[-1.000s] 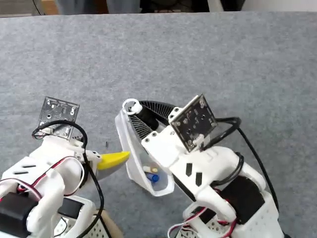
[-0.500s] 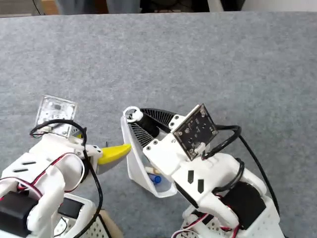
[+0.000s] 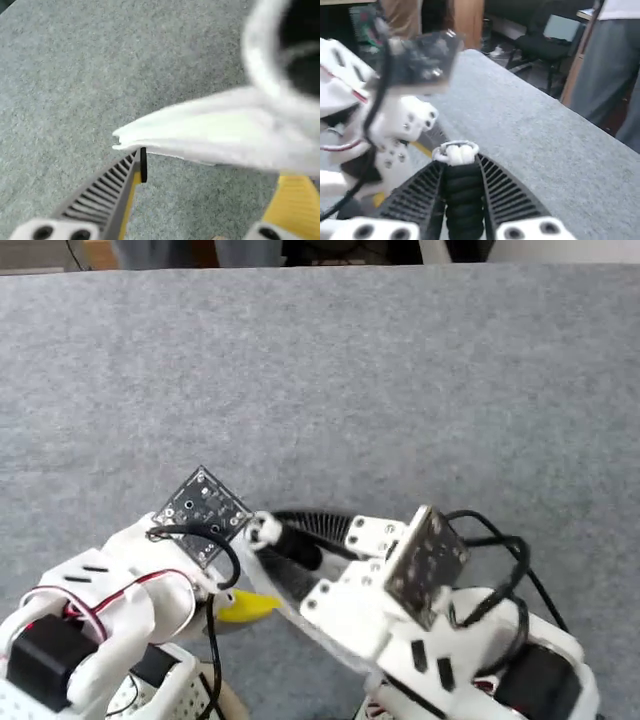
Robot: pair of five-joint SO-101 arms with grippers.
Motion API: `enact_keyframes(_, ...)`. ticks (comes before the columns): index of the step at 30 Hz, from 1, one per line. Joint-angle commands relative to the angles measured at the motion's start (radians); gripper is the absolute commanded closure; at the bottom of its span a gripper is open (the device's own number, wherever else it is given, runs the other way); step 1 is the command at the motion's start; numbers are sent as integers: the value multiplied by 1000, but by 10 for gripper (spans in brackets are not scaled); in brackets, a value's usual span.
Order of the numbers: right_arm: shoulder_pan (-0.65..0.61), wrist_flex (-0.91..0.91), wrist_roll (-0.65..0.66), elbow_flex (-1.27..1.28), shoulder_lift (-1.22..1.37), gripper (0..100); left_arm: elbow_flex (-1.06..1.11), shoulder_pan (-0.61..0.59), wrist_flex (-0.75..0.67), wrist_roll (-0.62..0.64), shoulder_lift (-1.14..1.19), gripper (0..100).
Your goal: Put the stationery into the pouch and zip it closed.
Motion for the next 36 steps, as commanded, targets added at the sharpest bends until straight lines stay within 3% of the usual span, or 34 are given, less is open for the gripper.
enact_keyframes(1, -77, 44, 29, -79, -10, 986, -5, -2, 0, -12, -3, 586)
enact_keyframes(7, -78, 55, 32, -19, -21, 986, 4, 25, -11, -9, -2, 619)
enact_keyframes(15, -78, 60, 34, -15, -22, 986, -1, 25, -3, -6, -2, 980)
enact_keyframes(22, -68, 60, 34, -19, -24, 986, -5, 19, 25, -12, -3, 973)
enact_keyframes(30, 172, 40, 32, -65, -50, 986, -42, -94, 60, -12, -5, 973)
enact_keyframes(36, 299, -247, 68, -104, -88, 986, -65, -200, 52, -9, -5, 973)
